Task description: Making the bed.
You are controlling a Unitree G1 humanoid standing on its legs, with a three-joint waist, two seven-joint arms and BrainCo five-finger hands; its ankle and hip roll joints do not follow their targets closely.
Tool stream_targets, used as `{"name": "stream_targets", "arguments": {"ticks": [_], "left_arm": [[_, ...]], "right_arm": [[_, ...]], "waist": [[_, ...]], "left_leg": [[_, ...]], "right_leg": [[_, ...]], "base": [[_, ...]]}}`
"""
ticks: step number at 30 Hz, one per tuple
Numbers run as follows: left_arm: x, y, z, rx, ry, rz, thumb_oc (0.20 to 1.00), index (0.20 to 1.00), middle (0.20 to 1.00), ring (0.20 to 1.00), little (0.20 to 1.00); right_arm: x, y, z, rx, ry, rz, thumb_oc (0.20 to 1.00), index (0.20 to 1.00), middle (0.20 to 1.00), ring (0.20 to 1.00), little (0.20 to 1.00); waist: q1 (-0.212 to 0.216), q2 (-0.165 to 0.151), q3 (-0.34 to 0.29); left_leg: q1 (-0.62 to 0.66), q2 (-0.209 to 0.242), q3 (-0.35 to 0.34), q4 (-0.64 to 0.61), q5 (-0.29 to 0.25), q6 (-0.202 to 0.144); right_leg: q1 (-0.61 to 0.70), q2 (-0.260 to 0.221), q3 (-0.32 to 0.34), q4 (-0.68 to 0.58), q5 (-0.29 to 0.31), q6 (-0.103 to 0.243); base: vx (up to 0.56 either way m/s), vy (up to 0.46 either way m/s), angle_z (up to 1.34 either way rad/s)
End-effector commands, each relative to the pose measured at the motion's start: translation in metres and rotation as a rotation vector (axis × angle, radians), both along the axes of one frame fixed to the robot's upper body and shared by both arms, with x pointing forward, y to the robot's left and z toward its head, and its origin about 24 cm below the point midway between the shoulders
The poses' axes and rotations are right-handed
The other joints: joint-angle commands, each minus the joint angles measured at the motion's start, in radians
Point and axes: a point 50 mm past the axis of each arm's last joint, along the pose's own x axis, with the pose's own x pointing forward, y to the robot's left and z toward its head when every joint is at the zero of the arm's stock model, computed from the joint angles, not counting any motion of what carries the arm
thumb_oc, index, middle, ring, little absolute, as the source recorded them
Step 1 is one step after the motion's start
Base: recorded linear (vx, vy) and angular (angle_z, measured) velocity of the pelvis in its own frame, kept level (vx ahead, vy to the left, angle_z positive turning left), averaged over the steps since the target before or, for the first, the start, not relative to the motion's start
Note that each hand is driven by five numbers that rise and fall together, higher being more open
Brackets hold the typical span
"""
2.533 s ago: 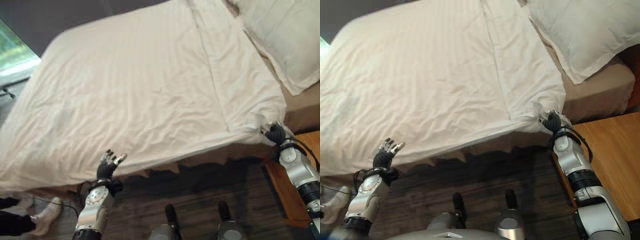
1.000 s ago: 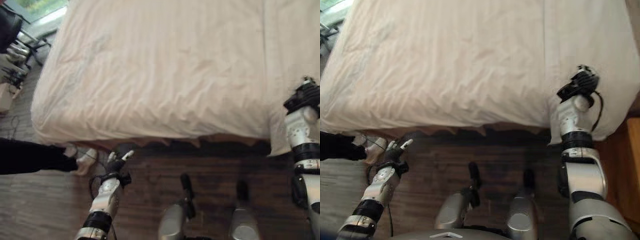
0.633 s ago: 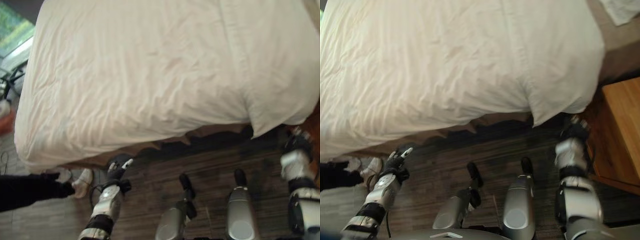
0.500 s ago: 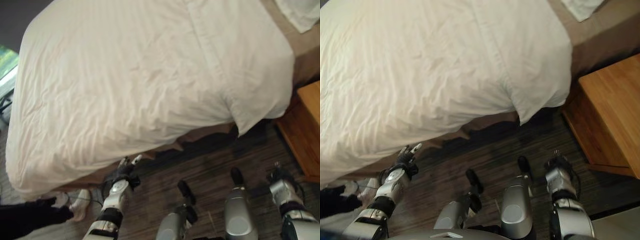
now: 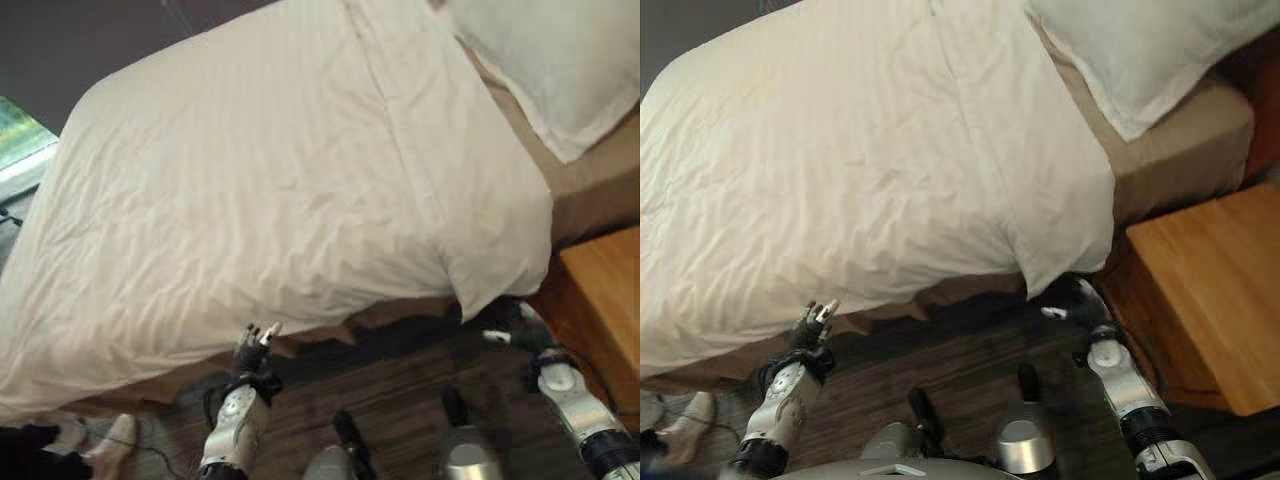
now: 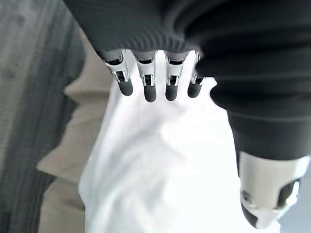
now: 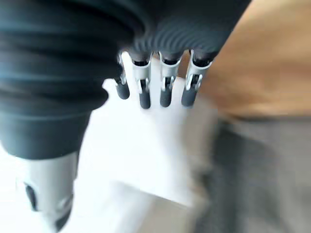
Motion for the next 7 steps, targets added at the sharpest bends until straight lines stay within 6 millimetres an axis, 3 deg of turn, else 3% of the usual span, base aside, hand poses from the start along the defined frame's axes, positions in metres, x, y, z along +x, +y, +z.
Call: {"name": "stream_targets", "arguments": {"ticks": [1, 3, 7], "left_arm": [[0.008, 0.006, 0.019, 0.159, -0.079, -0.043, 1.0, 1.0, 1.0, 1.0, 1.0], [0.009, 0.005, 0.037, 0.247, -0.151, -0.089, 1.0, 1.0, 1.0, 1.0, 1.0], [0.003, 0.001, 0.045, 0.277, -0.182, -0.116, 1.0, 1.0, 1.0, 1.0, 1.0]], "right_arm": [[-0.001, 0.012, 0.004, -0.106, -0.058, 0.085, 1.0, 1.0, 1.0, 1.0, 1.0], [-0.002, 0.028, 0.013, -0.111, -0.133, 0.142, 1.0, 1.0, 1.0, 1.0, 1.0], [-0.003, 0.045, 0.017, 0.005, -0.177, 0.16, 1.0, 1.0, 1.0, 1.0, 1.0]], "waist": [[0.012, -0.038, -0.083], [0.019, -0.046, -0.095], [0.031, -0.055, -0.106]], "left_leg": [[-0.093, 0.085, -0.03, 0.018, 0.188, -0.097], [-0.085, 0.093, -0.033, 0.016, 0.214, -0.106], [-0.08, 0.1, -0.041, 0.018, 0.237, -0.111]], "right_leg": [[0.018, 0.008, -0.045, 0.049, -0.144, -0.027], [0.041, 0.013, -0.057, 0.041, -0.143, -0.024], [0.065, 0.017, -0.068, 0.03, -0.142, -0.023]], "base": [[0.02, 0.016, -0.12], [0.0, 0.01, -0.02], [0.01, 0.004, 0.02]]}}
